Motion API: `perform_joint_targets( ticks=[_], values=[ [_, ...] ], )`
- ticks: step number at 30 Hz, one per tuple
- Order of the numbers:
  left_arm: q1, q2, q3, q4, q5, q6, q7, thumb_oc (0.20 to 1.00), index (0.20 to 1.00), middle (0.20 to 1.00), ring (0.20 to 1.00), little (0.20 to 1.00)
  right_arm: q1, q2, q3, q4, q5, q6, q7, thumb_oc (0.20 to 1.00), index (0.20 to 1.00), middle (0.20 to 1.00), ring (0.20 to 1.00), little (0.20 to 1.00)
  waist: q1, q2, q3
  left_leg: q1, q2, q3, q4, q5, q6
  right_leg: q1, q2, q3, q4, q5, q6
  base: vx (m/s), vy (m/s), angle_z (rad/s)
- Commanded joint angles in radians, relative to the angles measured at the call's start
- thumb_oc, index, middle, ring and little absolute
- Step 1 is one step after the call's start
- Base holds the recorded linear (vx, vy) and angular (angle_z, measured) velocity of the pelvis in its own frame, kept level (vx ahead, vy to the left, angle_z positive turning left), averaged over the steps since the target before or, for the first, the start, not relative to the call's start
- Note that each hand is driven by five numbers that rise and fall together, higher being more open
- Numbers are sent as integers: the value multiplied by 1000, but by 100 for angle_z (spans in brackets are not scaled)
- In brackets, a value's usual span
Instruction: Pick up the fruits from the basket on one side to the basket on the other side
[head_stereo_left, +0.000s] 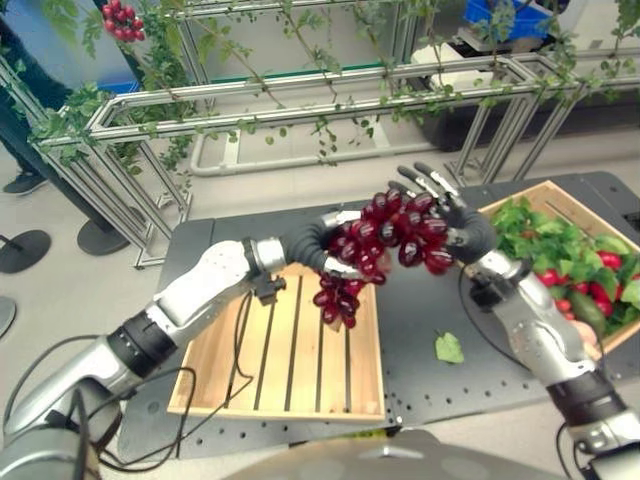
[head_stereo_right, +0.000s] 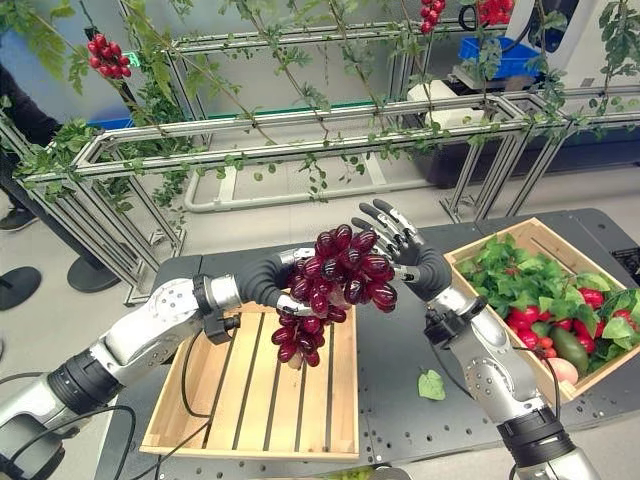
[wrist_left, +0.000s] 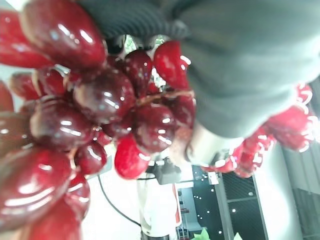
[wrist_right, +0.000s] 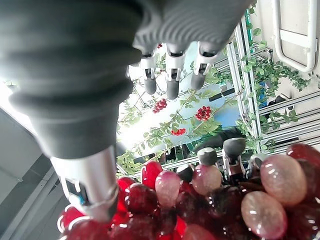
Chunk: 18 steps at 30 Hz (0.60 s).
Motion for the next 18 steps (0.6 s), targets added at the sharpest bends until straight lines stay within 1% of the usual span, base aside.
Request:
perform_joint_targets(
  ticks=[1,10,16,18],
  values=[
    [-87,-45,52,52,-5,-44,-1,200,200,200,200,200,-102,22,-20,-104,-36,-78,2,1000,1000,1000,1000,1000,-6,-34,-4,38,-58,-6,12,-50,-9,35,14,-28,49,-26,99,0,0,0],
    [-128,-74,10,62,10,-36,-8,200,200,200,200,200,-137,22,18,-137,-69,-79,18,1000,1000,1000,1000,1000,-6,-35,-3,38,-57,-10,17,-52,-7,31,9,-32,65,-32,100,0,0,0],
    [-135,-71,5,55,15,-35,-18,200,200,200,200,200,-162,-9,40,-174,-128,-84,29,1000,1000,1000,1000,1000,-1,-35,-5,37,-57,-16,19,-51,-8,32,8,-36,69,-33,99,0,0,0],
    [-136,-73,4,53,21,-34,-19,200,200,200,200,200,-166,-6,41,-179,-133,-86,29,1000,1000,1000,1000,1000,0,-35,-7,37,-57,-19,18,-50,-8,33,7,-39,69,-33,99,0,0,0]
  ],
)
